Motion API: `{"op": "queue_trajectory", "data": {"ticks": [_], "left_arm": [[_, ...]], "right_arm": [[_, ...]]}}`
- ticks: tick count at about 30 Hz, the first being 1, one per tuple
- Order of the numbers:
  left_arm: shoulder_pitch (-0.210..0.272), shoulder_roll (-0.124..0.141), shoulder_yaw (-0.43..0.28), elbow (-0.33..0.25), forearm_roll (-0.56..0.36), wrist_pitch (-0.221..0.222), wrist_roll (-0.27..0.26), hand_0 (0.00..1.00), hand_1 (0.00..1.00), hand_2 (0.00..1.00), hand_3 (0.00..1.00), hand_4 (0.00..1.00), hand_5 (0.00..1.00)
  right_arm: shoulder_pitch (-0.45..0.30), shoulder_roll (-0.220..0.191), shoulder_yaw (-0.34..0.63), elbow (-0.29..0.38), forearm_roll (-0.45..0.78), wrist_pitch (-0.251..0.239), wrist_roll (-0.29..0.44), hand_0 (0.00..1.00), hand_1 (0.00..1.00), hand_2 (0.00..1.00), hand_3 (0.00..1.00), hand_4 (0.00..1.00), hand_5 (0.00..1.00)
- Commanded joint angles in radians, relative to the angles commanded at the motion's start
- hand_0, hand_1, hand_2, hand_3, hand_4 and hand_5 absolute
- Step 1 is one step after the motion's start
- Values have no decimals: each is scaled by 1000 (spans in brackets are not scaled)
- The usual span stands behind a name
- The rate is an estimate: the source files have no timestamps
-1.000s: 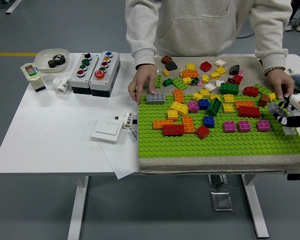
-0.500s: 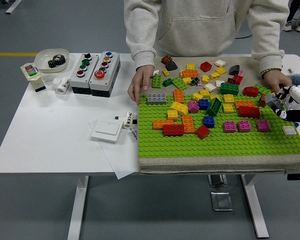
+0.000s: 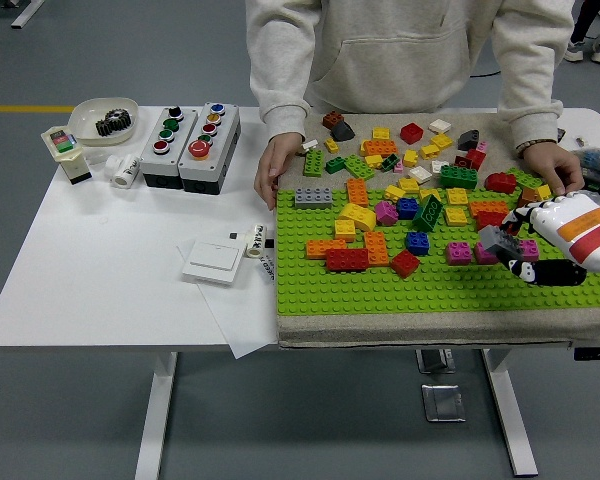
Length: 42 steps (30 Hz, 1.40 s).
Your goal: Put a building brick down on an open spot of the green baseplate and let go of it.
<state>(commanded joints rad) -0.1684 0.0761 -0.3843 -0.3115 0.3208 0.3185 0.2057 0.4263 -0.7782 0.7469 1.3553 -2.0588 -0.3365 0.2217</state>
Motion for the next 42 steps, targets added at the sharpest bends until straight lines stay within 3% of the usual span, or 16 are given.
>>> {"op": "queue_trajectory", "data": {"ticks": [12, 17, 27, 34, 42], "left_arm": [[2, 1, -5, 0, 9, 0, 3, 607, 681, 646, 549, 567, 607], [1, 1, -8, -1, 13, 1, 4, 607, 683, 647, 549, 566, 607], [-1, 0, -9, -3, 17, 2, 8, 607, 684, 648, 549, 566, 607], [-2, 0, -9, -4, 18, 2, 10, 607, 683, 649, 549, 566, 607], [-5, 1, -5, -5, 10, 4, 7, 607, 684, 649, 549, 566, 607]], "right_arm": [[51, 20, -108, -25, -141, -68, 34, 339, 479, 575, 536, 641, 474], [103, 36, -162, -77, -210, -130, 64, 337, 481, 578, 540, 651, 481], [212, 92, -286, -208, -210, -309, 110, 345, 486, 573, 549, 657, 483], [294, 138, -429, -315, -210, -309, 85, 354, 493, 572, 551, 657, 482], [338, 159, -519, -343, -210, -309, 20, 360, 497, 572, 551, 658, 483]]}}
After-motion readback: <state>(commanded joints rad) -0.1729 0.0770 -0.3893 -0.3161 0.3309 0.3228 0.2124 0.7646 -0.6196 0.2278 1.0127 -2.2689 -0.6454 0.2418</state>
